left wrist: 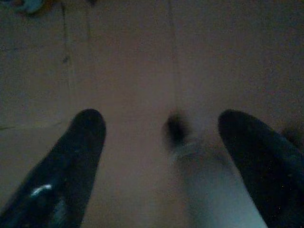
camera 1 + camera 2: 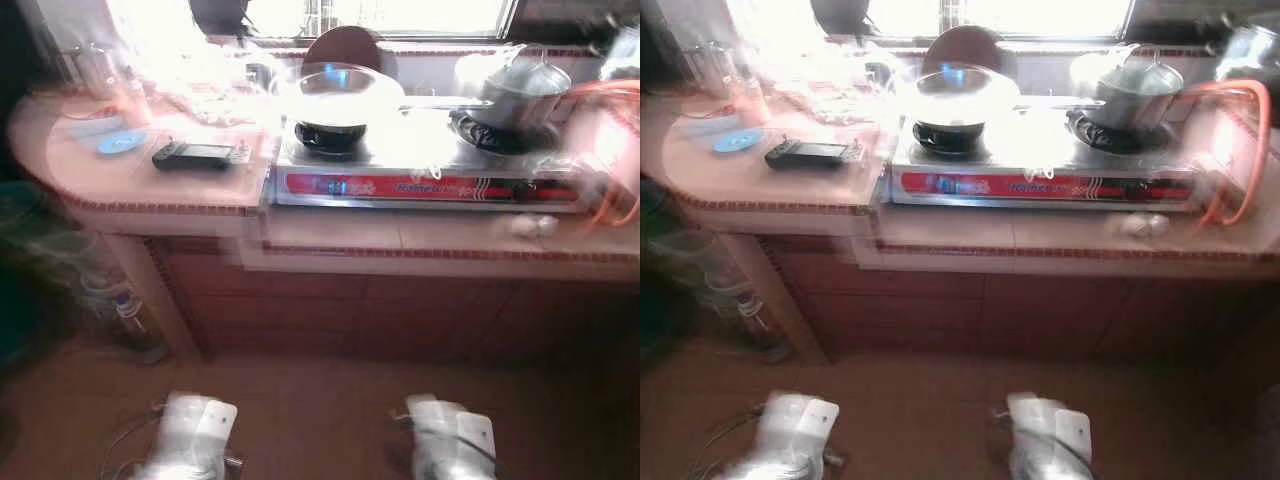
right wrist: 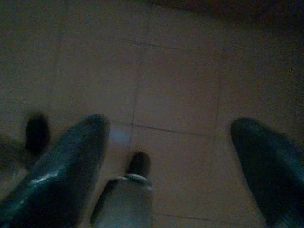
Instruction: Kitchen organization
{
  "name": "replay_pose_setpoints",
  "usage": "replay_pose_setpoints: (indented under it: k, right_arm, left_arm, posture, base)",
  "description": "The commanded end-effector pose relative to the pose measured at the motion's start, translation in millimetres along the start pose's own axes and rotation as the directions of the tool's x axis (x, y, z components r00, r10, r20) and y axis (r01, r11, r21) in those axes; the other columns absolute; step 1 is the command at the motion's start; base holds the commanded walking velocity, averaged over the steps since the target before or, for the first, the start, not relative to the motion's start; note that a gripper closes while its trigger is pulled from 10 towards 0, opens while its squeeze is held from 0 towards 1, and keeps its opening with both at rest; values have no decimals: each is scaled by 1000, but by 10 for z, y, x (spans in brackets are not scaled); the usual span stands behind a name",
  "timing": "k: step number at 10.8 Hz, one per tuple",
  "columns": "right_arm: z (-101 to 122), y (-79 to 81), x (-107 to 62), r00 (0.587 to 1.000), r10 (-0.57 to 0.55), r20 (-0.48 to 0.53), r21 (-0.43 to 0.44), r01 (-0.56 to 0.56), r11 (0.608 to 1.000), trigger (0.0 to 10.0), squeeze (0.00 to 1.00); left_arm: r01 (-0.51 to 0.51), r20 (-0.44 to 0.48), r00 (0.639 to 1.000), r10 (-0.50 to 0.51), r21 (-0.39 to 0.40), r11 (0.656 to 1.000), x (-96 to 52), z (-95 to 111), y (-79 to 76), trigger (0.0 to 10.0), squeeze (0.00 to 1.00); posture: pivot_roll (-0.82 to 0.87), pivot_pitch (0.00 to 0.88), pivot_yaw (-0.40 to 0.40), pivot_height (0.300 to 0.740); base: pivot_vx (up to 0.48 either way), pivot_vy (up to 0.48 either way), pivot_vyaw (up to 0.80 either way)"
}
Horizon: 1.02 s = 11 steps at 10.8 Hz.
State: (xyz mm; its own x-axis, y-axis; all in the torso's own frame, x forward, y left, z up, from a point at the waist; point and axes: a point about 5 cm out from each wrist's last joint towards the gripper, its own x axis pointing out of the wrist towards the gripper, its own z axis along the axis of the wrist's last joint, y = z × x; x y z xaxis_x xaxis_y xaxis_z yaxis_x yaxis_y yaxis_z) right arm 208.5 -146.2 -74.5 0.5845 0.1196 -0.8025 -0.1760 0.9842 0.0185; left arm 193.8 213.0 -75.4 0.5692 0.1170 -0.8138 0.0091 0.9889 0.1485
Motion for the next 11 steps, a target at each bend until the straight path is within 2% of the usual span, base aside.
replay_pose_setpoints:
  k: [1,5,7,8,9,10,11]
  right_arm:
    - [87,-131,-9,1000,-9,17,-70,10,997,10000,0]
    - [27,-187,-25,1000,3,-13,-72,-4,997,10000,0]
    - [57,-170,-18,1000,-9,6,-26,9,1000,10000,0]
    - [28,-158,-19,999,-31,12,30,31,999,10000,0]
    - [9,-150,-21,999,-41,13,57,40,998,10000,0]
    - [-2,-172,-28,995,-92,42,235,80,969,10000,0]
    - [38,-150,-23,993,-92,77,336,61,940,10000,0]
  left_arm:
    - [51,-62,997,-52,-6,999,-38,-254,-167,10000,0]
    - [77,-53,996,-74,45,996,-41,-257,-185,10000,0]
    - [117,-38,993,-113,155,981,-33,-195,-195,10000,0]
    - [148,-26,989,-146,229,962,-17,-95,-198,10000,0]
    - [161,-26,987,-160,256,953,-14,-67,-190,10000,0]
    - [203,-33,978,-204,336,920,-5,14,-182,10000,0]
    - [215,-32,975,-218,352,911,-1,66,-159,10000,0]
  posture:
    - [417,0,-288,740]
    - [403,0,-279,740]
    - [393,0,-252,740]
    - [368,0,-189,740]
    - [359,0,-170,740]
    - [320,0,-94,740]
    - [291,0,-55,740]
  base:
    - [0,0,0]
    - [0,0,0]
    - [0,0,0]
    - [0,0,0]
    - [0,0,0]
    - [0,0,0]
    - [0,0,0]
